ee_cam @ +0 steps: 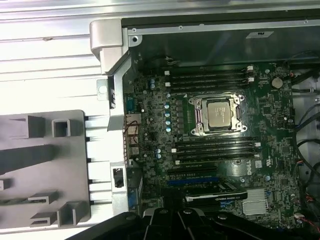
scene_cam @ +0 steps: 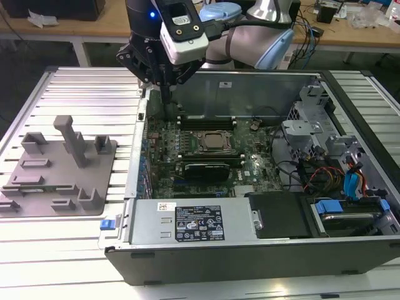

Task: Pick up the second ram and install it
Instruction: 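Reach for the second ram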

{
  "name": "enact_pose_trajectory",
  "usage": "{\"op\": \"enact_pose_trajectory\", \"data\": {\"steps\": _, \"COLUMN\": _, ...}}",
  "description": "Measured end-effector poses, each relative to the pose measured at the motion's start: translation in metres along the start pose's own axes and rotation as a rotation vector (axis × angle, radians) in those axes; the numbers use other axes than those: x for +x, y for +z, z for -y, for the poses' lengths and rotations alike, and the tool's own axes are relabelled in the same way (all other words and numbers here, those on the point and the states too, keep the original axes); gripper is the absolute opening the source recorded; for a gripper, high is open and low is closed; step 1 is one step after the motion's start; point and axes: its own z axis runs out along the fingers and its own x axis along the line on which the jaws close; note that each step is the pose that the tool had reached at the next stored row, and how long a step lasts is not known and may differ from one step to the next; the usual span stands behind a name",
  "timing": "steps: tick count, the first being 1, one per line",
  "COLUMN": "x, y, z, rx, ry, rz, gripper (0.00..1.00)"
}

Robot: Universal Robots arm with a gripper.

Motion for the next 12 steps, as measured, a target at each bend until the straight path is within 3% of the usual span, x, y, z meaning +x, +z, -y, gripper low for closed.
{"op": "enact_pose_trajectory", "data": {"steps": 6, "x": 0.0193, "y": -0.0005, "z": 0.0014, "rx": 0.0000, "ry": 0.000, "rz": 0.0000, "gripper": 0.08}}
{"op": "enact_pose_trajectory", "data": {"steps": 12, "x": 0.0307, "y": -0.0008, "z": 0.0023, "rx": -0.0001, "ry": 0.000, "rz": 0.0000, "gripper": 0.08}}
